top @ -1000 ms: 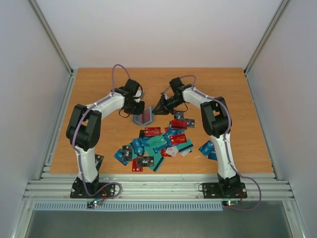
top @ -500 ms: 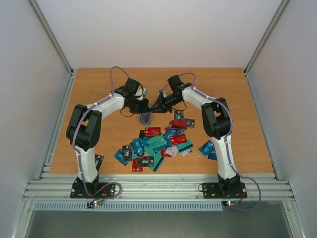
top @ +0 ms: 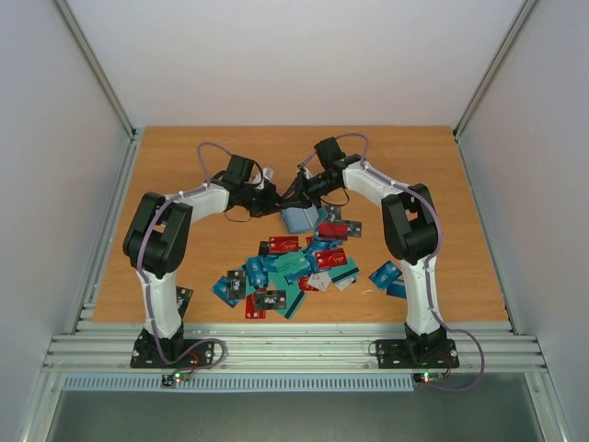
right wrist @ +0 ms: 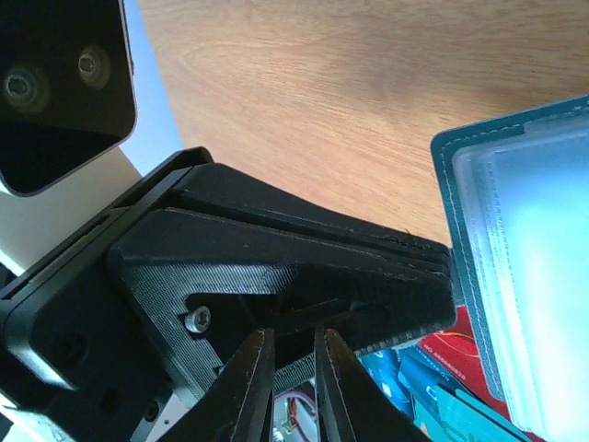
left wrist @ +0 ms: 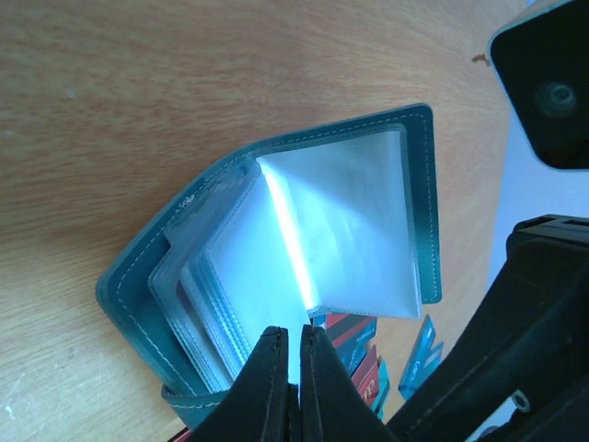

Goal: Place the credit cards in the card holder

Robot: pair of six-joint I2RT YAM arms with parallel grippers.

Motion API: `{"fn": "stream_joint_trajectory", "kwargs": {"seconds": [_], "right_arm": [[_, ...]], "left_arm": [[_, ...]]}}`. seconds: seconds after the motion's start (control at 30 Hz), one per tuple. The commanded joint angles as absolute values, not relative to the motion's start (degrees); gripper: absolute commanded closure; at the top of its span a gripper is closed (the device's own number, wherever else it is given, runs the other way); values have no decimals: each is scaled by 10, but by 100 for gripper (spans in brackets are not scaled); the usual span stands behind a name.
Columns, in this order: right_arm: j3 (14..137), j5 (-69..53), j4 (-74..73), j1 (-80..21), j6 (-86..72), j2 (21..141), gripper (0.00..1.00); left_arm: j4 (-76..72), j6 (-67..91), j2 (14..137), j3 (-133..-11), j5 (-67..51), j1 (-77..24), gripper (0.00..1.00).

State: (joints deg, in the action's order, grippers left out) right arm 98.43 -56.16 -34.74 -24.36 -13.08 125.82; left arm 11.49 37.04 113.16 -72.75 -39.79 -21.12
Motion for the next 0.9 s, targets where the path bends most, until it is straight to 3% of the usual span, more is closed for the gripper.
{"fn": "stream_joint_trajectory", "kwargs": {"seconds": [0.0,0.5,0.87], "right_arm": [[974,-553,-340,-251,-128,1246,86],[941,-426,-430,-155,-43,1142,85],[876,-409,-398,-133,-66,1165,86]], "left_arm": [[43,408,1141,-708,-440,-202,100],[237,237,1146,-765,-344,-196,100],[296,191,1170,-812,-329,-196,100]]}}
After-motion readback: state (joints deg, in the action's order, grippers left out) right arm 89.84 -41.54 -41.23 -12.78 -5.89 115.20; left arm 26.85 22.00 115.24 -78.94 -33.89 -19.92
